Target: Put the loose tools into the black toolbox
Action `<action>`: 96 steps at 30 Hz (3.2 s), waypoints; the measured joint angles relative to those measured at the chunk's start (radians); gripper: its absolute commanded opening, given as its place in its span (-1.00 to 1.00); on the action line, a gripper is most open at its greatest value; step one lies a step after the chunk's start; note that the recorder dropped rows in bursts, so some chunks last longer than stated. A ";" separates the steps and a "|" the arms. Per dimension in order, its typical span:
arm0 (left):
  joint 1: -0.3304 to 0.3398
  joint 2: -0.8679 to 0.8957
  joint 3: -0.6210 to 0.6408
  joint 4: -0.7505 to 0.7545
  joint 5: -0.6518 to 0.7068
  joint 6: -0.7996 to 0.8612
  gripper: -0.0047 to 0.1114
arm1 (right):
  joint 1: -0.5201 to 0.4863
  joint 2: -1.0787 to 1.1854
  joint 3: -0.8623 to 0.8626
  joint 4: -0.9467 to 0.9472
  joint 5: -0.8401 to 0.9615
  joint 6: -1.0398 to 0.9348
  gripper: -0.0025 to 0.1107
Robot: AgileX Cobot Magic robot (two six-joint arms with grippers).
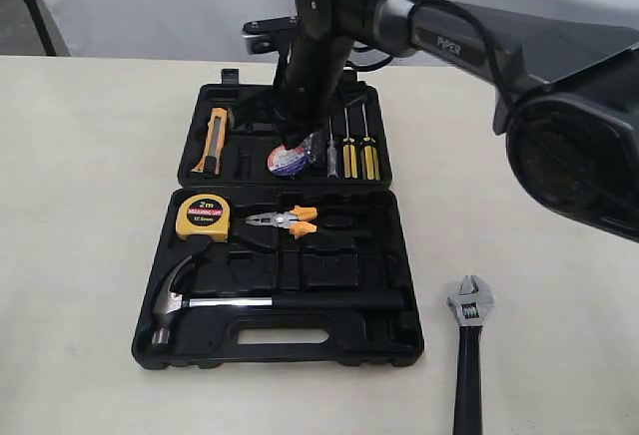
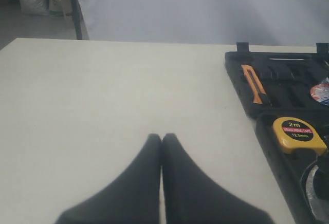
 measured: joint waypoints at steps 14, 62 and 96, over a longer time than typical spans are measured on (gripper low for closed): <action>0.000 0.000 0.000 0.000 0.000 0.000 -0.89 | 0.000 0.007 -0.002 -0.037 -0.008 -0.011 -0.96; 0.000 0.000 0.000 0.000 0.000 0.000 -0.89 | -0.047 -0.738 1.441 -0.186 -0.512 0.684 -0.19; 0.000 0.000 0.000 0.000 0.000 0.000 -0.89 | -0.126 -0.919 1.190 -0.163 -0.263 0.191 -0.96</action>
